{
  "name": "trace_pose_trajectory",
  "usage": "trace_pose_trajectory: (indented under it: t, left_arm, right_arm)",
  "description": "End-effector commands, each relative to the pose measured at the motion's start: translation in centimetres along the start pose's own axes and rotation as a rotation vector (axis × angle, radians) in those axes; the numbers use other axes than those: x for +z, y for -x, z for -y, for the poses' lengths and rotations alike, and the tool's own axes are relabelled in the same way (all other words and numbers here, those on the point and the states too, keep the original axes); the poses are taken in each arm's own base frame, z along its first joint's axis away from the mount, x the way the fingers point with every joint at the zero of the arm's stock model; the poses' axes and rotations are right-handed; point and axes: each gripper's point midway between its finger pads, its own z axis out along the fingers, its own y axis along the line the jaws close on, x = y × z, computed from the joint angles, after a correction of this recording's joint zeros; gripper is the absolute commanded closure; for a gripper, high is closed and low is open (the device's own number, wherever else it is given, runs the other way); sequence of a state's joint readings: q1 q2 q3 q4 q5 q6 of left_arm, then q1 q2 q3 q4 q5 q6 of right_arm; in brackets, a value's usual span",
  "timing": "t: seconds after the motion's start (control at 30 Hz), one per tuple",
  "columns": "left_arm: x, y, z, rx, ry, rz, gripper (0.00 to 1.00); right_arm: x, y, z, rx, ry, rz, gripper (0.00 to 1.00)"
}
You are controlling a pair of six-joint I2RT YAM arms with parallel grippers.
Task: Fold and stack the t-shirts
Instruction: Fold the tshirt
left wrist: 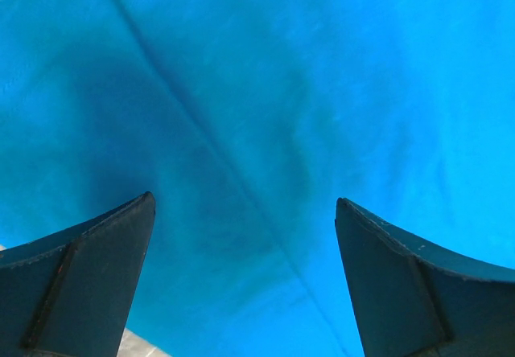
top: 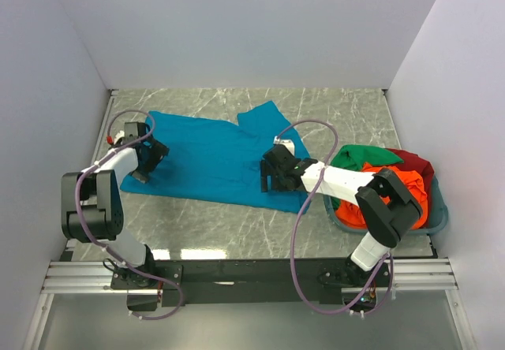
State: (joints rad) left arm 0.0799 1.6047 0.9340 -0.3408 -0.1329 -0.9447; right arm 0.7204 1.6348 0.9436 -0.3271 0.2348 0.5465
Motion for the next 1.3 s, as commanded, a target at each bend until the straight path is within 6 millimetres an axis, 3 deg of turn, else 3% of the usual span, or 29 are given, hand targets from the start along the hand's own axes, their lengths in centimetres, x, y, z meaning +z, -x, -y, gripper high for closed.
trace_pose_trajectory:
  t: [0.0, 0.1, 0.3, 0.77, 1.0, 1.13, 1.27]
  left_arm:
    - [0.6, -1.2, -0.7, 0.014, -0.002, -0.028, 0.00]
    - [1.0, -2.2, -2.6, 0.024, 0.053, -0.039, 0.01]
    - [0.7, -3.2, -5.2, 0.034, 0.115, -0.041, 0.01]
    - [-2.7, -5.7, -10.8, -0.019, 0.190, -0.016, 0.00]
    - [-4.7, -6.0, -13.2, -0.101, 0.234, 0.040, 0.01]
    - [-5.2, -6.5, -14.9, -0.139, 0.285, 0.058, 0.00]
    - [-5.4, -6.9, -15.4, -0.156, 0.289, 0.054, 0.01]
  right_arm:
    - [0.4, -0.1, -1.4, 0.030, 0.063, 0.004, 0.10]
    - [0.7, -1.4, -1.8, 0.042, 0.097, -0.033, 0.10]
    - [0.5, -3.2, -0.8, 0.045, 0.089, -0.055, 0.11]
    - [-1.4, -7.3, 0.5, 0.020, 0.082, -0.066, 0.11]
    - [-2.6, -9.8, 0.8, 0.008, 0.072, -0.081, 0.11]
    - [-2.8, -10.6, 0.5, 0.001, 0.070, -0.082, 0.11]
    - [-3.3, -11.1, 0.2, -0.027, 0.063, -0.073, 0.11]
